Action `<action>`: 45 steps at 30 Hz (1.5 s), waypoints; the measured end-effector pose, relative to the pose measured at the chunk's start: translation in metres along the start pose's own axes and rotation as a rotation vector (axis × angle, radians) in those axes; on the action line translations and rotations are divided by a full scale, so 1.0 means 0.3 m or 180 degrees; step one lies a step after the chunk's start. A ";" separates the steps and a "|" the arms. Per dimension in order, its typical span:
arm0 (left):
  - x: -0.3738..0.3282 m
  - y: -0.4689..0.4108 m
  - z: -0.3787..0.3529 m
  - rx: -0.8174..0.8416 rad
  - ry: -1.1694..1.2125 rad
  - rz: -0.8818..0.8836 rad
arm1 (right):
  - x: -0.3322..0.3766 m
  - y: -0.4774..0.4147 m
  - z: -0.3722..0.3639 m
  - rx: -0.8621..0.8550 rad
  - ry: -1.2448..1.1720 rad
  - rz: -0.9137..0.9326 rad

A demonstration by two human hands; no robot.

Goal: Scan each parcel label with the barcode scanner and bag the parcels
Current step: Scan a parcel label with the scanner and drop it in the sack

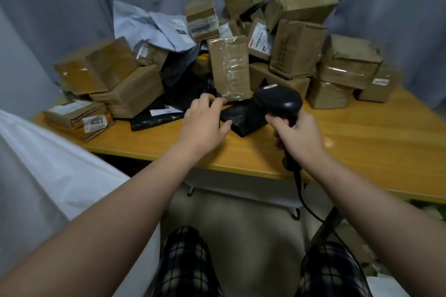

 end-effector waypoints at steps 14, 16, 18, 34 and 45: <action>0.086 -0.670 0.064 -0.0115 -0.0549 -0.0042 | -0.009 -0.467 0.045 0.0107 -0.0344 -0.0499; 0.097 -0.733 0.055 -0.0003 -0.0657 0.0034 | -0.013 -0.503 0.041 0.0087 -0.0368 -0.0510; 0.092 -0.751 0.060 -0.0072 -0.0750 0.0141 | -0.021 -0.521 0.032 0.0131 -0.0570 -0.0557; -0.032 -0.213 0.035 -0.0785 0.1219 -0.0076 | 0.022 -0.323 -0.010 0.0394 -0.1958 -0.0767; 0.049 -0.062 -0.142 -0.0035 0.2581 0.1068 | -0.043 -0.049 0.021 0.0192 -0.1660 -0.0849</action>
Point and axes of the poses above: each hand's wrist, its own y-axis away from the middle knuckle, its own z-axis out of the back of the hand, x = y × z, the point moved 8 cm from there along -y, towards the middle knuckle, and after that the axes turned 10 degrees about x, right-handed, at the moved point
